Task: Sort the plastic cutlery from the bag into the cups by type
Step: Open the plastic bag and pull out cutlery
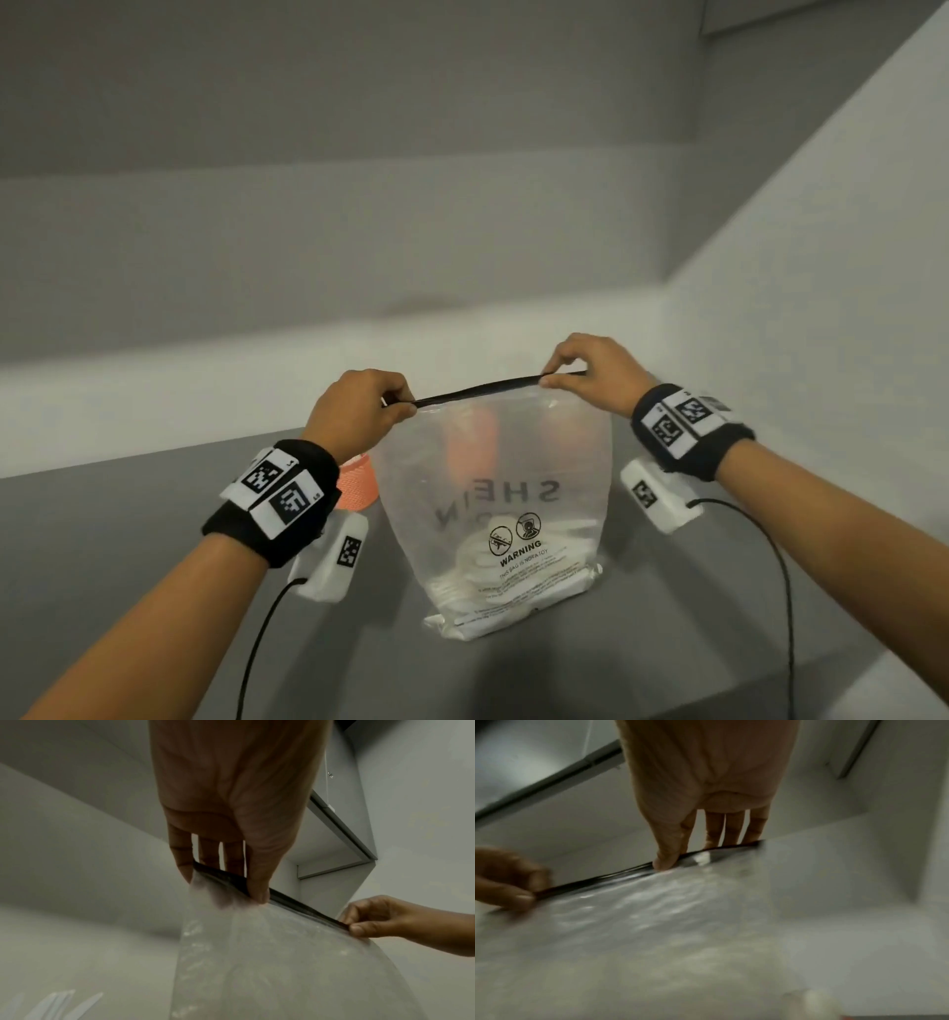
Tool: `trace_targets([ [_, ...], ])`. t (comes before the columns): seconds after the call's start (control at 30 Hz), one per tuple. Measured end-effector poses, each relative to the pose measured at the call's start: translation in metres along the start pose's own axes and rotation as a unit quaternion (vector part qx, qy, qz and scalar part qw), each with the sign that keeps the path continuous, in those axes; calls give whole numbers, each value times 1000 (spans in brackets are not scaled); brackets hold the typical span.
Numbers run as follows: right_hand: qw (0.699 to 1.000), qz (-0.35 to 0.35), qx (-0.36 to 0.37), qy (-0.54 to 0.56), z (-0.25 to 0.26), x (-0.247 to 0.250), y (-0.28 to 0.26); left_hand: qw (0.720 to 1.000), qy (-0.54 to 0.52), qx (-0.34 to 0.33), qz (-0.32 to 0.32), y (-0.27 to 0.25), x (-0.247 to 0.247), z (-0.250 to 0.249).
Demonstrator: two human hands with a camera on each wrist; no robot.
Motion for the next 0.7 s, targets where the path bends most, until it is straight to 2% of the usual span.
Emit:
trace_targets([
  [0.13, 997, -33, -64, -12, -41, 27, -17, 1000, -17, -4, 3, -1, -2, 2],
  [0.23, 990, -27, -89, 104, -49, 24, -22, 998, -35, -9, 47, 1, -5, -6],
  [0.3, 974, -25, -106, 198, -50, 18, -24, 995, -69, -9, 74, 2, -8, -14],
  [0.4, 955, -40, -118, 270, -45, 12, -24, 996, -69, -20, 57, 6, -12, -26],
  [0.5, 948, -55, -127, 285, -40, 9, -22, 997, -53, -26, 49, 13, -20, -35],
  [0.57, 955, -61, -126, 261, -38, 9, -21, 997, -49, -27, 62, 17, -26, -39],
  [0.7, 958, -44, -132, 250, -35, 6, -23, 997, -11, -31, 74, 22, -35, -46],
])
Point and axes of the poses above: each hand's wrist, its own y-axis towards the middle knuckle, its own x-axis out of the back of the hand, z = x × y, the point moved 6 cm from there along y, towards the middle knuckle, and after that the axes turned 5 degrees about z, right-handed, at the moved point
